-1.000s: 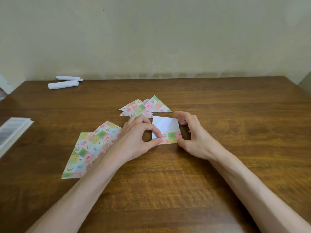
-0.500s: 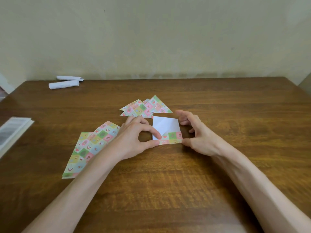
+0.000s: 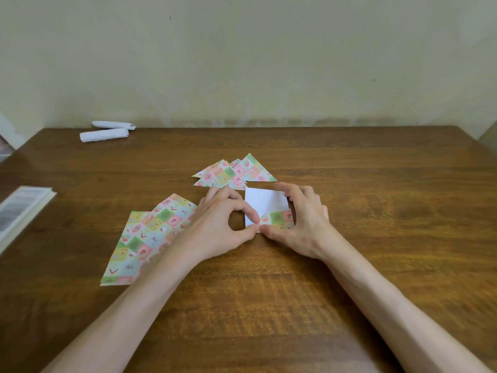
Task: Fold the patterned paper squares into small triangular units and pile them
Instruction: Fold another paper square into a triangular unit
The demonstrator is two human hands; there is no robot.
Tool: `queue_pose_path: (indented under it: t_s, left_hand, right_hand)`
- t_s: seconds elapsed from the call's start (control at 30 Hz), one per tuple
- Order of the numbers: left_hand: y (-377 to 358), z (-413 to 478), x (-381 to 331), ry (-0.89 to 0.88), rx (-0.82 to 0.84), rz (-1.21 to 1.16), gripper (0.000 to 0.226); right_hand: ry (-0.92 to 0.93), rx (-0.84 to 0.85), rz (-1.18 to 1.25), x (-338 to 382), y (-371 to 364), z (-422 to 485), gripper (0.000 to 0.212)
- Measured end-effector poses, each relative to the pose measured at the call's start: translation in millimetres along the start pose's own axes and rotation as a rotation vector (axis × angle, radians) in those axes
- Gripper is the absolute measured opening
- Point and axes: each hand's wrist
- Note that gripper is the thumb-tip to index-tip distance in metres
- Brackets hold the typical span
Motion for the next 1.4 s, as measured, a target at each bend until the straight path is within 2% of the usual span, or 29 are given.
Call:
queue_pose_path:
  t_s: [0.4, 0.5, 0.73, 0.83, 0.93, 1.17, 1.3, 1.4]
  left_hand:
    - [3.8, 1.7, 1.0, 0.026, 0.060, 0.007, 0.010]
    - [4.7, 2.0, 0.0, 0.034, 0.063, 0.003, 0.010]
    - [5.5, 2.4, -1.2, 0.057, 0.081, 0.002, 0.012]
    - [6.1, 2.8, -2.0, 0.066, 0.082, 0.001, 0.013]
    - [5.9, 3.4, -2.0, 0.071, 0.089, 0.002, 0.012]
    - [4.8, 2.5, -2.3, 0.080, 0.082, 0.000, 0.011]
    - [3.4, 1.3, -1.2, 0.047, 0.057, 0.011, 0.007]
    - [3.8, 1.4, -0.4, 0.012, 0.047, 0.007, 0.006]
  right_hand:
    - [0.052, 0.113, 0.141, -13.1, 12.4, 0.4, 0.081]
    - [0.090, 0.137, 0.098, -13.4, 15.7, -1.7, 0.078]
    - [0.112, 0.132, 0.157, -19.9, 14.8, -2.4, 0.066]
    - [0.113, 0.181, 0.151, -19.1, 19.0, -2.9, 0.069]
    - [0.087, 0.225, 0.220, -22.2, 24.0, -1.7, 0.081]
    - [0.073, 0.217, 0.206, -22.3, 23.2, 1.9, 0.080]
    - [0.102, 0.202, 0.215, -24.2, 19.7, -0.3, 0.071]
    - [0.106, 0.126, 0.273, -25.0, 20.4, 0.1, 0.067]
Point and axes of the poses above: each hand's wrist, its own z-axis towards the middle knuckle, its own y-axis out of the back of the hand, x = y × z, and after that the axes turned 8 degrees about -y, right-handed
